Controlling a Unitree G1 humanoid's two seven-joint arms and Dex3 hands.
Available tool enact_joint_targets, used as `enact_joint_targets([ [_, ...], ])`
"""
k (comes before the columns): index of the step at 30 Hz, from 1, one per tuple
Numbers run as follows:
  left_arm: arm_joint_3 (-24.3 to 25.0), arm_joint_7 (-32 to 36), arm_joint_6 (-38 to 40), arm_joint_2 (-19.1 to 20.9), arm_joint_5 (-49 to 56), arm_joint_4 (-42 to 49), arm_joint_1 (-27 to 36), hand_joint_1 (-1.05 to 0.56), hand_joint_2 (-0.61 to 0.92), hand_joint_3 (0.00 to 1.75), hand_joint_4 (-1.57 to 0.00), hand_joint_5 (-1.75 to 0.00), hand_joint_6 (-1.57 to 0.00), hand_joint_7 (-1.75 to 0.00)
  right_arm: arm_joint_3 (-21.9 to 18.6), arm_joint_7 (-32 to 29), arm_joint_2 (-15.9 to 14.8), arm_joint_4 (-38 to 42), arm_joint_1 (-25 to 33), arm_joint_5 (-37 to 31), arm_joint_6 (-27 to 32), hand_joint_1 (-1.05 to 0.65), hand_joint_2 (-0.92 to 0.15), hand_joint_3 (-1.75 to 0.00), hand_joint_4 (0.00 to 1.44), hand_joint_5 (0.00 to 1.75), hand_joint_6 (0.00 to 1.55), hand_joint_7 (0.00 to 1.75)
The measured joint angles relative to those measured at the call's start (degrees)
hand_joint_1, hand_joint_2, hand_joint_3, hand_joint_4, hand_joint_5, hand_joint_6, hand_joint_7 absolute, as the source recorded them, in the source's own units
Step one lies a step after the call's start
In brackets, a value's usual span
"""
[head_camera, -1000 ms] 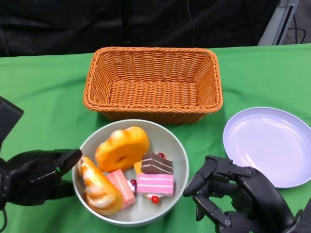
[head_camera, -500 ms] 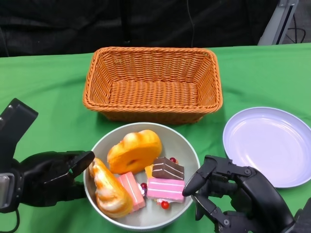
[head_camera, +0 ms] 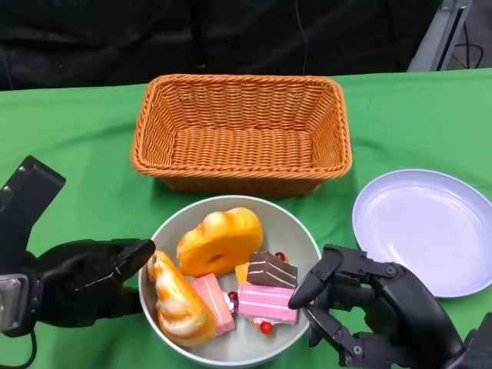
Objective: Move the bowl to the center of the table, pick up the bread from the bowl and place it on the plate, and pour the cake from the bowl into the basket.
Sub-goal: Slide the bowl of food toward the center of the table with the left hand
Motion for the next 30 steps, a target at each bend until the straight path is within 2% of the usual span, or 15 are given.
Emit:
enact_joint_targets([
  [9,3.3,-0.1,-0.8,2.8,-0.6,-1.2,0.5,-0.79,0.92,0.54,-0.04,-0.02,0.00,0.00,0.0,-0.1,0.0,0.1,-0.2,0.0,0.0,-0.19,-0.68,-0.78,0.73,1.57,0.73,1.22],
  [17,9.1,-0.1,-1.1,7.6,-2.6,-4.8,2.5,-0.77,0.92,0.49,-0.07,-0.03,0.00,0.00,-0.2,-0.1,-0.1,0.9,-0.4,-0.2,-0.6,-0.18,-0.68,-0.78,0.74,1.56,0.74,1.22],
  [21,11.8,0.6,-0.9,8.3,-2.8,-6.5,4.6,-0.74,0.92,0.43,-0.11,-0.05,-0.03,-0.01,-0.3,0.0,-0.1,1.1,-0.4,-0.2,-0.9,-0.18,-0.68,-0.78,0.73,1.57,0.74,1.22],
  [24,14.2,2.6,-1.2,8.3,-3.4,-8.1,6.5,-0.68,0.92,0.40,-0.16,-0.07,-0.09,-0.04,-0.6,0.1,-0.1,1.6,-0.5,-0.2,-1.1,-0.18,-0.68,-0.78,0.73,1.57,0.74,1.22],
  [27,16.5,6.4,-6.6,6.8,-2.6,-10.0,9.5,-0.55,0.92,0.33,-0.31,-0.14,-0.24,-0.08,-1.0,0.3,-0.1,2.4,-0.5,-0.1,-1.3,-0.18,-0.68,-0.78,0.73,1.57,0.74,1.22],
  [30,17.7,9.8,-12.4,4.5,-1.5,-10.2,12.4,-0.30,0.92,0.35,-0.50,-0.23,-0.42,-0.15,-1.4,0.5,-0.1,2.7,-0.5,-0.1,-1.7,-0.19,-0.69,-0.77,0.74,1.54,0.74,1.20],
])
